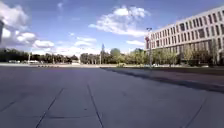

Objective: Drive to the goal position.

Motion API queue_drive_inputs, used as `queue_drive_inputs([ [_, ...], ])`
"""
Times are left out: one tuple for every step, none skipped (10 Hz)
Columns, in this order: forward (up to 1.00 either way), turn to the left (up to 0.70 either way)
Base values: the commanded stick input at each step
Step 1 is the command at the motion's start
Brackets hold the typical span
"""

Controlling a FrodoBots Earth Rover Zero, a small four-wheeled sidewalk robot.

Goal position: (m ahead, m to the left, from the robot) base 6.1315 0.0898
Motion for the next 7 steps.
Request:
queue_drive_inputs([
  [0.7, 0.0],
  [0.7, 0.0],
  [0.7, 0.0],
  [0.7, 0.0],
  [0.7, 0.0],
  [0.7, 0.0],
  [0.7, 0.0],
])
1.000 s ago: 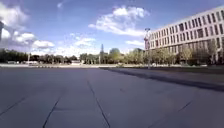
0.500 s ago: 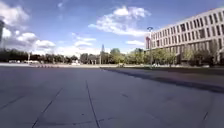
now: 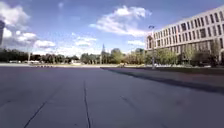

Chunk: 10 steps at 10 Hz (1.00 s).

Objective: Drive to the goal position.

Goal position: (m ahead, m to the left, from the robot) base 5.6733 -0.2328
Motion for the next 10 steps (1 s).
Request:
queue_drive_inputs([
  [0.7, 0.01],
  [0.7, 0.14],
  [0.7, 0.14],
  [0.7, 0.14],
  [0.7, 0.14],
  [0.7, 0.0],
  [0.7, 0.0],
  [0.7, 0.0],
  [0.7, 0.0],
  [0.7, 0.0],
])
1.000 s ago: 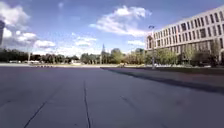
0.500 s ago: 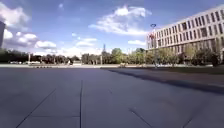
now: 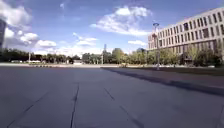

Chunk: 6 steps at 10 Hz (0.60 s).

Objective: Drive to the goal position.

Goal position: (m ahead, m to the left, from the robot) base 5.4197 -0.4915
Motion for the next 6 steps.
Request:
queue_drive_inputs([
  [0.7, 0.0],
  [0.7, 0.0],
  [0.7, 0.0],
  [0.7, 0.0],
  [0.7, 0.0],
  [0.7, 0.0],
])
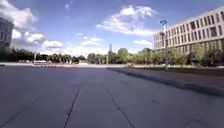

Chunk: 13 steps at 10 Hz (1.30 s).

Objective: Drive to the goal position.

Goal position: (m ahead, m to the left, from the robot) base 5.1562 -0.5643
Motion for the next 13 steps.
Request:
queue_drive_inputs([
  [0.7, 0.0],
  [0.7, 0.0],
  [0.7, 0.0],
  [0.7, 0.0],
  [0.7, 0.0],
  [0.7, 0.0],
  [0.7, 0.0],
  [0.7, 0.0],
  [0.7, 0.0],
  [0.7, 0.0],
  [0.7, 0.0],
  [0.7, 0.0],
  [0.7, 0.0],
])
